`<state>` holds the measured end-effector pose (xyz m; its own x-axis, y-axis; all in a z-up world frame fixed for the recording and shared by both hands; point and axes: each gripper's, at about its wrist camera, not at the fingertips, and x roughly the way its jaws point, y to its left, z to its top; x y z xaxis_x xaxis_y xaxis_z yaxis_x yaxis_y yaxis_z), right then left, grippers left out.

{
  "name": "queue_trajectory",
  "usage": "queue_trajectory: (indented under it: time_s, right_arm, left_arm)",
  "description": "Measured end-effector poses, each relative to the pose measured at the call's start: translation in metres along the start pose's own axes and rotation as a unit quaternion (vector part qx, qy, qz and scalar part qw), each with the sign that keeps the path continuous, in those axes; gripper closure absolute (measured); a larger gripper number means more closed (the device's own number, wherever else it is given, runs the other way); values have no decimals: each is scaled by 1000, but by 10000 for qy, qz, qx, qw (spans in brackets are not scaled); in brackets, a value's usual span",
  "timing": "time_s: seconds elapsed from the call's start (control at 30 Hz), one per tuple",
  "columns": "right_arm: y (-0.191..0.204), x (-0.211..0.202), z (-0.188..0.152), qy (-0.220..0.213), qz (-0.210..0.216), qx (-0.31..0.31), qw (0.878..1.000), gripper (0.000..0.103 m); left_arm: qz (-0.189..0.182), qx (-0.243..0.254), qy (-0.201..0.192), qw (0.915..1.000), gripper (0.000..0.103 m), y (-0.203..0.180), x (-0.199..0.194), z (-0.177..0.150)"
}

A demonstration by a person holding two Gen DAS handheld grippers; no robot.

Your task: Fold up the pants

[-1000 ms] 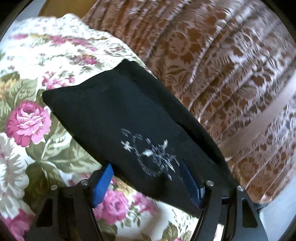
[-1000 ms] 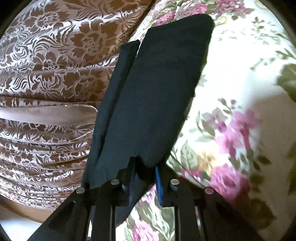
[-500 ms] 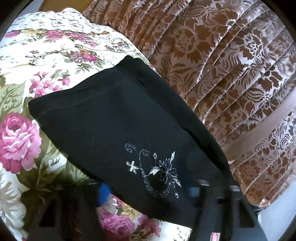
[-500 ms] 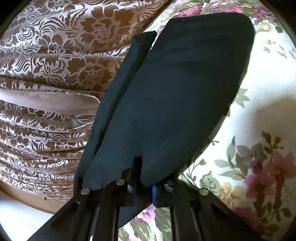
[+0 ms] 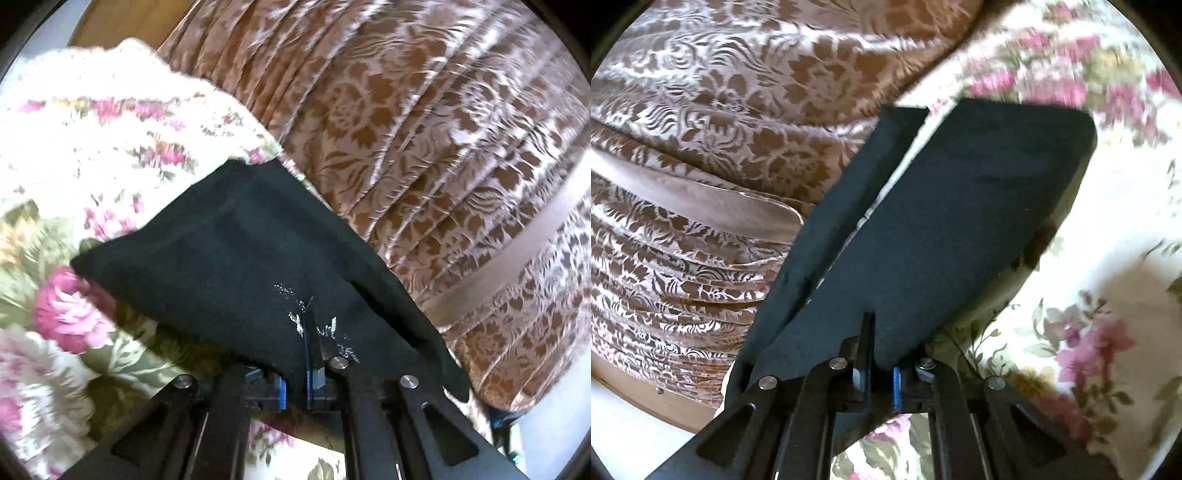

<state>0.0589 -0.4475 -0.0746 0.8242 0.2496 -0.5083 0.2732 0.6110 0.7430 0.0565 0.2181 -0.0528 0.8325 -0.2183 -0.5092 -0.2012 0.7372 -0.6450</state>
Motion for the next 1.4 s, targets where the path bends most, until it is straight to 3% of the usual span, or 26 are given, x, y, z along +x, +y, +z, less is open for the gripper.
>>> queue_trajectory:
  time_s: [0.23, 0.47, 0.73, 0.77, 0.83, 0.87, 0.9, 1.03, 1.07, 1.13, 1.17, 1.23, 1.4]
  right_arm:
    - [9, -43, -7, -67, 83, -291, 9995, 96]
    - [-10, -84, -31, 120, -120, -445, 9989, 96]
    - [-46, -86, -53, 305, -266, 33, 9992, 92]
    - [-45, -86, -52, 308, -283, 15, 9991, 87]
    - [-40, -88, -47, 303, -338, -135, 9989, 76]
    - [-39, -90, -43, 233, -371, -188, 9989, 75]
    - [-42, -95, -37, 80, -397, -177, 9990, 74]
    - [-72, -106, -15, -393, -576, 425, 9967, 74]
    - [-82, -109, -9, -498, -564, 629, 9952, 74]
    - [-96, -110, 2, -631, -640, 862, 9922, 83]
    - [-100, -110, 7, -677, -743, 885, 9910, 89]
    - [-98, -111, 16, -742, -849, 738, 9909, 95]
    - [-78, -130, 11, -1041, -980, 130, 9896, 96]
  left_arm:
    - [90, 184, 85, 9998, 97, 7, -39, -22]
    - [235, 277, 117, 9993, 97, 22, -82, -56]
    - [473, 429, 263, 9976, 94, 29, -74, -78]
    - [492, 426, 242, 9976, 89, 30, -73, -77]
    - [495, 302, 159, 9982, 65, 35, -74, -73]
    - [493, 210, 113, 9985, 45, 38, -75, -70]
    - [489, 34, -7, 9988, 40, 44, -76, -67]
    - [441, -550, -213, 9973, 41, 67, -71, -50]
    - [452, -584, -177, 9971, 47, 70, -69, -48]
    - [560, -595, -150, 9965, 72, 75, -63, -45]
    - [647, -613, -104, 9960, 93, 77, -60, -45]
    - [643, -757, -3, 9951, 96, 84, -59, -46]
    - [606, -853, -134, 9944, 97, 85, -84, -43]
